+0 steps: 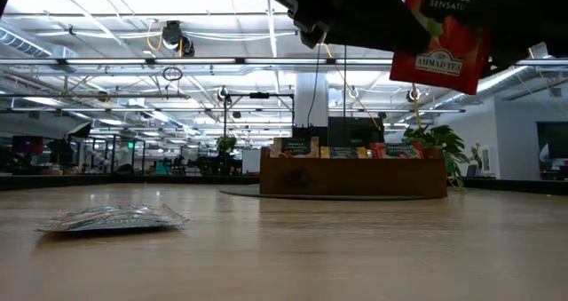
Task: Pick & Place Tea
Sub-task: Put the red tea bag into the right section of the wooden organiser
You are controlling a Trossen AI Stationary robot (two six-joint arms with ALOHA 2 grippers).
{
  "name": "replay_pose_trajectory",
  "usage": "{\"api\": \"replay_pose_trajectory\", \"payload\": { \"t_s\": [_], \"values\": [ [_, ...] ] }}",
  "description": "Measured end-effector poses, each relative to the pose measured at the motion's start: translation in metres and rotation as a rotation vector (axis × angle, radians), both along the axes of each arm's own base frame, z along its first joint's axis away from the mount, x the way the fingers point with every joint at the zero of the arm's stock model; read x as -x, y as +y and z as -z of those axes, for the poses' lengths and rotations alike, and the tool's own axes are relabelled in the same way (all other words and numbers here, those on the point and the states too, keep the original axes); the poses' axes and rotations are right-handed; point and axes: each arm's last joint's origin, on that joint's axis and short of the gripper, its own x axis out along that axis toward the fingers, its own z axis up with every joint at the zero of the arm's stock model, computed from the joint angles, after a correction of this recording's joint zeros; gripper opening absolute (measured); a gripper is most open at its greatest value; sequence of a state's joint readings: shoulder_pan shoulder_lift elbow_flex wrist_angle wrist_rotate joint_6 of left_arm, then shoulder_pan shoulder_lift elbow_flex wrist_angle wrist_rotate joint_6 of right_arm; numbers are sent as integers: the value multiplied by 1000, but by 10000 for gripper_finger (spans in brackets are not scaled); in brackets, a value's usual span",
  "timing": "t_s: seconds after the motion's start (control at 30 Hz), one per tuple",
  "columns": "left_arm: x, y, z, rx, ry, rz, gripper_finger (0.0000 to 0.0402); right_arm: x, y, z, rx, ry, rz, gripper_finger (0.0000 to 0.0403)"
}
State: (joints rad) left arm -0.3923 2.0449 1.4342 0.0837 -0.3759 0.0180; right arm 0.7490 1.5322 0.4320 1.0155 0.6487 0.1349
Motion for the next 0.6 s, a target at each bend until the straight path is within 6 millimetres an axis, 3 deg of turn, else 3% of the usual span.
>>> {"api": "replay_pose_trajectory", "payload": {
  "t_s": [0.2,0.6],
  "values": [
    [0,-1,0,4,2,7,9,0,0,1,27,6,-23,7],
    [6,-9,4,23,55,62,20,0,0,3,40,27,-26,1]
  ]
}}
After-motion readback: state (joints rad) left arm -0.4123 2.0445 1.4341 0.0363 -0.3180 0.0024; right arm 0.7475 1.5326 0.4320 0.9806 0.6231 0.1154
